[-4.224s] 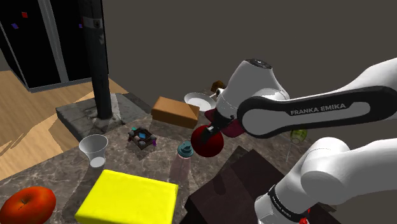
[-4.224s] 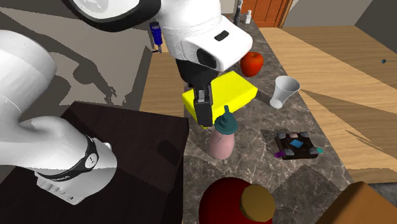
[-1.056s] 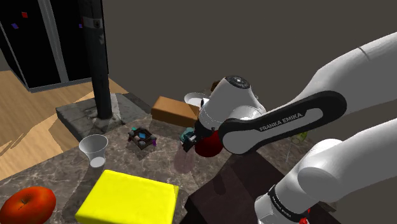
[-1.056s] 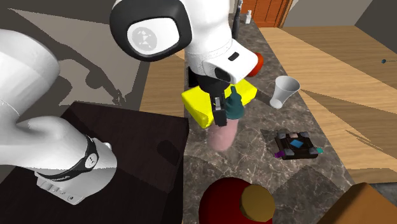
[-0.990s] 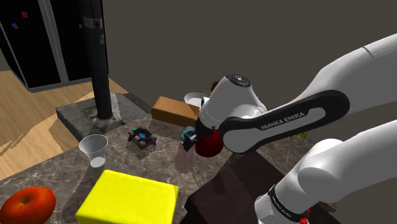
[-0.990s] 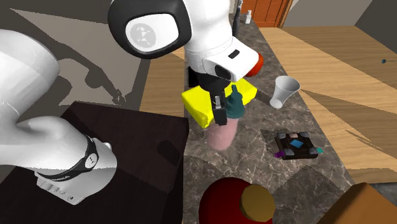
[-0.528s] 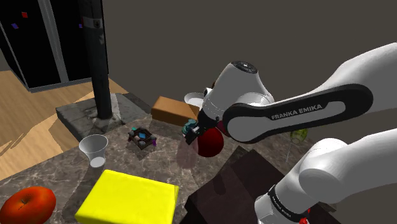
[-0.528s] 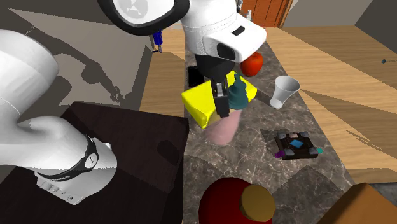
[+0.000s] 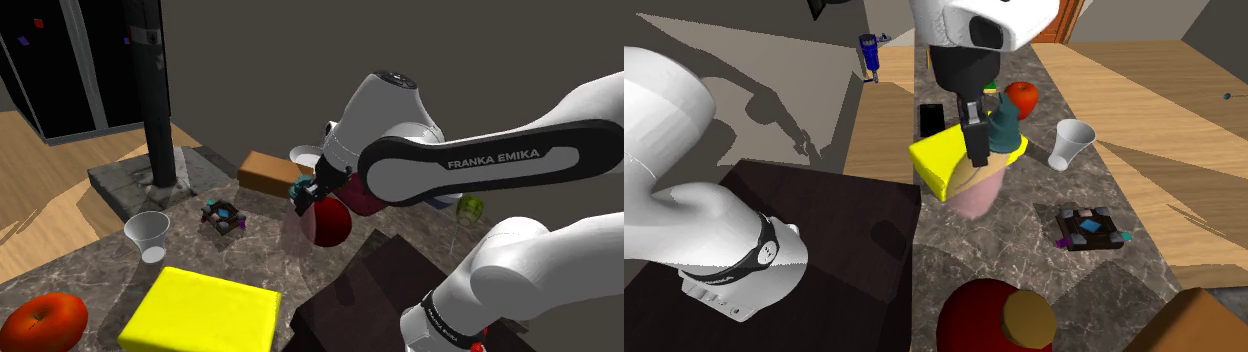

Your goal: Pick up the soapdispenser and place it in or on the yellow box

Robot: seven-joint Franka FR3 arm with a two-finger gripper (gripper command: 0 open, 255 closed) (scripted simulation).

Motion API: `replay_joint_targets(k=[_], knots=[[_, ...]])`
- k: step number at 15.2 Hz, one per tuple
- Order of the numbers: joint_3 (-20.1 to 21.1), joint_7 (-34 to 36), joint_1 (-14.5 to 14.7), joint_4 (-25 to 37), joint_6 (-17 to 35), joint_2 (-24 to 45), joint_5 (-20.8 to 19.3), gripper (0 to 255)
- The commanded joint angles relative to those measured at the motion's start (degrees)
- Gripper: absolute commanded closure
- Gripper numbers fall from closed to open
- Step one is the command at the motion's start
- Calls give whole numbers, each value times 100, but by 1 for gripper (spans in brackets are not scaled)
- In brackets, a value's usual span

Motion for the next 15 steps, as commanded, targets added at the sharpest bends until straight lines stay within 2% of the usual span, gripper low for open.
replay_joint_targets(k=[1, 8, 15], knots=[[-47, -19, 1, 72, -155, -84, -14, 255], [900, 1136, 61, 962, -478, 374, -83, 255], [1944, 2348, -218, 2114, -814, 1116, -523, 255]])
